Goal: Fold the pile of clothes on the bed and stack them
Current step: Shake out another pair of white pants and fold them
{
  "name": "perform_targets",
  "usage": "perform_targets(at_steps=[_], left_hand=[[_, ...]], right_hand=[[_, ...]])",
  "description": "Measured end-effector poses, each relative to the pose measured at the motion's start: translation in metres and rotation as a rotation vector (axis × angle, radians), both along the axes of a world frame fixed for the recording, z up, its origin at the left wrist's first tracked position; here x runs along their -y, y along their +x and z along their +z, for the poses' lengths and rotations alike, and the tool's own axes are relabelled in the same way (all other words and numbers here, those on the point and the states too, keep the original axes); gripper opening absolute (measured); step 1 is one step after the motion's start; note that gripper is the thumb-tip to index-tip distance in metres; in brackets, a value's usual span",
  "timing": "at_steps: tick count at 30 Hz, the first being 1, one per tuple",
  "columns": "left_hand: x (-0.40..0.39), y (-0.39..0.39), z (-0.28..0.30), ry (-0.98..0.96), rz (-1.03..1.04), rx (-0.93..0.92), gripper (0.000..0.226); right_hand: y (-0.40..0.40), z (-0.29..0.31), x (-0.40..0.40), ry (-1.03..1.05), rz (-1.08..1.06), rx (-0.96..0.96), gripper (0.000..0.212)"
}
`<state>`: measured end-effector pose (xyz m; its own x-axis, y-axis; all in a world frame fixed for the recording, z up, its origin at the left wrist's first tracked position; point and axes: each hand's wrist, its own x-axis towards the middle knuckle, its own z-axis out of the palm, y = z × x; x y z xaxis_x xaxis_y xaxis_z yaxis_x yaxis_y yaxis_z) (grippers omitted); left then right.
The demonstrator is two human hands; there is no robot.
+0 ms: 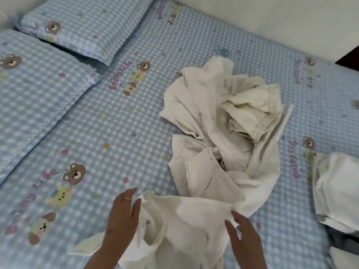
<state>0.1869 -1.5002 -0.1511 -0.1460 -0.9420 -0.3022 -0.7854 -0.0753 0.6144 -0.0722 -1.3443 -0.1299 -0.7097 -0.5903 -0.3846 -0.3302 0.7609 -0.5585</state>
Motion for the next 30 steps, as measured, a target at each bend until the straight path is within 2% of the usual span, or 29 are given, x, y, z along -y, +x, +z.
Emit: perform_targets(at_steps=[2,3,5,7,9,12,14,16,18,20,21,22,23,24,25,26,28,30], left_hand=[[-0.009,-0.044,-0.01,0.028,-0.273,-0.064,0.044],[-0.013,-0.062,-0.016,0.053,-0.397,-0.028,0.05],[-0.014,-0.088,-0.03,0.119,-0.51,0.037,0.061],[-0.008,-0.109,-0.039,0.209,-0.376,-0.023,0.065],[0.01,-0.127,-0.046,0.331,-0.18,-0.163,0.071],[0.045,-0.158,-0.054,0.461,-0.107,-0.3,0.083],[0.058,-0.174,-0.052,0.406,-0.148,-0.25,0.067],[0.053,-0.183,-0.043,0.292,-0.215,-0.204,0.044],[0.035,-0.181,-0.029,0.225,-0.327,-0.283,0.037],[0.018,-0.172,-0.016,0.183,-0.432,-0.35,0.035],[0.014,-0.165,-0.012,0.175,-0.47,-0.366,0.035],[0.016,-0.159,-0.009,0.195,-0.521,-0.367,0.036],[0.023,-0.153,-0.005,0.256,-0.588,-0.365,0.038],[0.034,-0.149,-0.003,0.335,-0.626,-0.383,0.041],[0.047,-0.147,-0.002,0.401,-0.615,-0.425,0.045],[0.063,-0.148,-0.003,0.381,-0.543,-0.452,0.049],[0.096,-0.157,-0.013,0.157,-0.423,-0.371,0.061],[0.122,-0.175,-0.023,0.163,-0.515,-0.234,0.083]], right_hand=[[-0.018,-0.005,0.039,0.019,0.035,-0.134,0.046],[-0.029,-0.012,0.061,0.052,0.058,-0.177,0.05],[-0.041,-0.024,0.104,0.135,0.105,-0.221,0.055],[-0.049,-0.039,0.134,0.274,0.215,-0.261,0.053],[-0.054,-0.047,0.143,0.451,0.352,-0.314,0.054],[-0.057,-0.056,0.13,0.581,0.407,-0.272,0.057],[-0.054,-0.057,0.121,0.512,0.352,-0.184,0.059],[-0.058,-0.052,0.123,0.271,0.346,-0.157,0.069],[-0.073,-0.039,0.136,0.066,0.458,-0.209,0.085],[-0.096,-0.027,0.147,0.111,0.594,-0.165,0.098],[-0.107,-0.02,0.15,0.146,0.59,-0.018,0.1],[-0.116,-0.014,0.15,0.142,0.539,0.179,0.093],[-0.121,-0.01,0.149,0.117,0.497,0.34,0.074],[-0.122,-0.007,0.147,0.082,0.475,0.401,0.047],[-0.123,-0.005,0.143,0.058,0.467,0.375,0.026],[-0.122,-0.005,0.137,0.044,0.465,0.354,0.015],[-0.119,0.0,0.118,0.041,0.475,0.341,0.014],[-0.113,0.01,0.096,0.028,0.484,0.314,0.022]])
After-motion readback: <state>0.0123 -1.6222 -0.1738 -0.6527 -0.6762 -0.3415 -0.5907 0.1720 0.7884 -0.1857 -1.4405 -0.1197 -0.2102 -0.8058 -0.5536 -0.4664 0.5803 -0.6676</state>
